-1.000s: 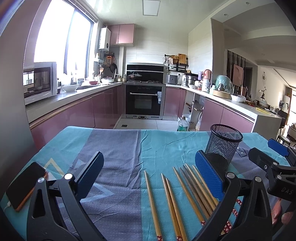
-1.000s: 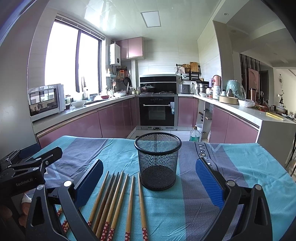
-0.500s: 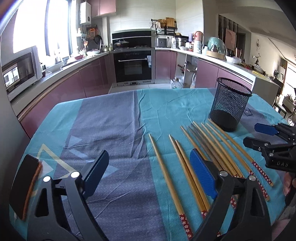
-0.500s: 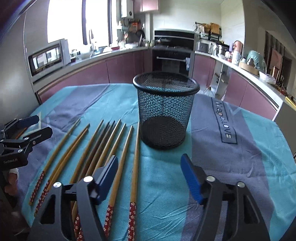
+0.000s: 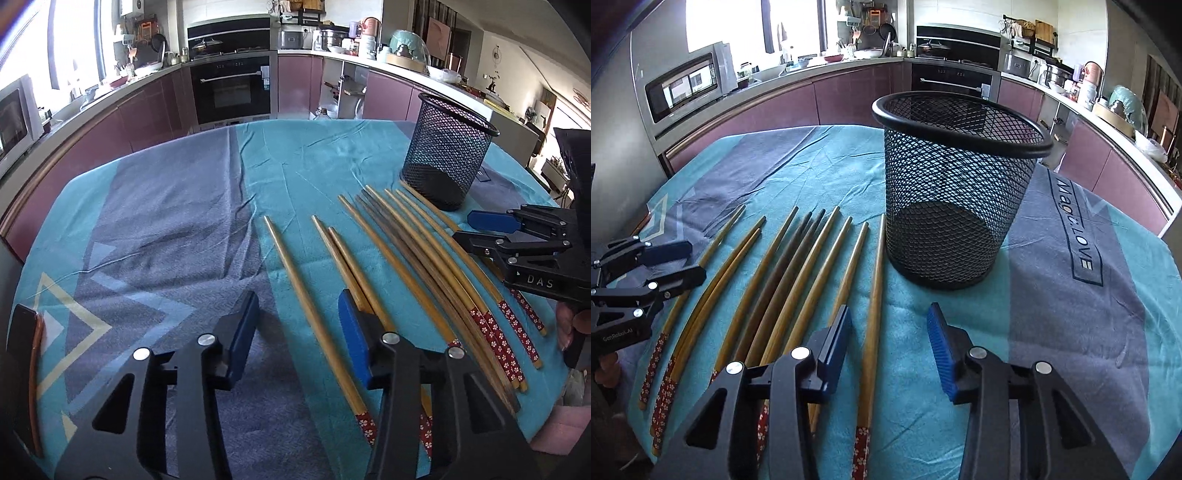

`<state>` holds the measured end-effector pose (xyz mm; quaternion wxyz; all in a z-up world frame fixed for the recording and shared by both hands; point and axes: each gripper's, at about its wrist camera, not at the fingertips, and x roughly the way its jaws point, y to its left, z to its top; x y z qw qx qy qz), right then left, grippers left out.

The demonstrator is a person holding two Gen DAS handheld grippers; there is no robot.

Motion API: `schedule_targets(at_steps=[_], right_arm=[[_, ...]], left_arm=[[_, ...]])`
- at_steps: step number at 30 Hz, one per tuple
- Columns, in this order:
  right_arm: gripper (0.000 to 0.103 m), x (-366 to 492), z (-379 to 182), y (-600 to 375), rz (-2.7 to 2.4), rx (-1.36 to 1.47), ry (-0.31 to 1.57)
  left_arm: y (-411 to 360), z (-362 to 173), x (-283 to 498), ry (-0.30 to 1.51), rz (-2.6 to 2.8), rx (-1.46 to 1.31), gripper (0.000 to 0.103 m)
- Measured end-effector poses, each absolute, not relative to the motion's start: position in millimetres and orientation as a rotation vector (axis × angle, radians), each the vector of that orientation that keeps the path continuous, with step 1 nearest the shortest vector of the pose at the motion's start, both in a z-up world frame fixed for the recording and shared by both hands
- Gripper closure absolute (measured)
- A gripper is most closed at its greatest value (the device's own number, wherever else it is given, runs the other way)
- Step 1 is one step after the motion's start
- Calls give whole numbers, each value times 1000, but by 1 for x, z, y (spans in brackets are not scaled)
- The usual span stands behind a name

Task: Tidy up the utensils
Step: 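Grasp a wooden chopstick with the right tool while the left tool grasps another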

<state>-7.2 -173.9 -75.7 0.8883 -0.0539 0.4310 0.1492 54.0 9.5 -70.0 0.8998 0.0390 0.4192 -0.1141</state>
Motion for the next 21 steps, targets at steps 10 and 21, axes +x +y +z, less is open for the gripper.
schedule_targets(at_steps=[10, 21], right_arm=[[97, -1, -72, -173, 358, -88, 910], [98, -15, -47, -192, 445, 3, 847]], left_arm=[[-3, -73, 79, 891, -249, 67, 76], [7, -64, 72, 872, -246, -9, 94]])
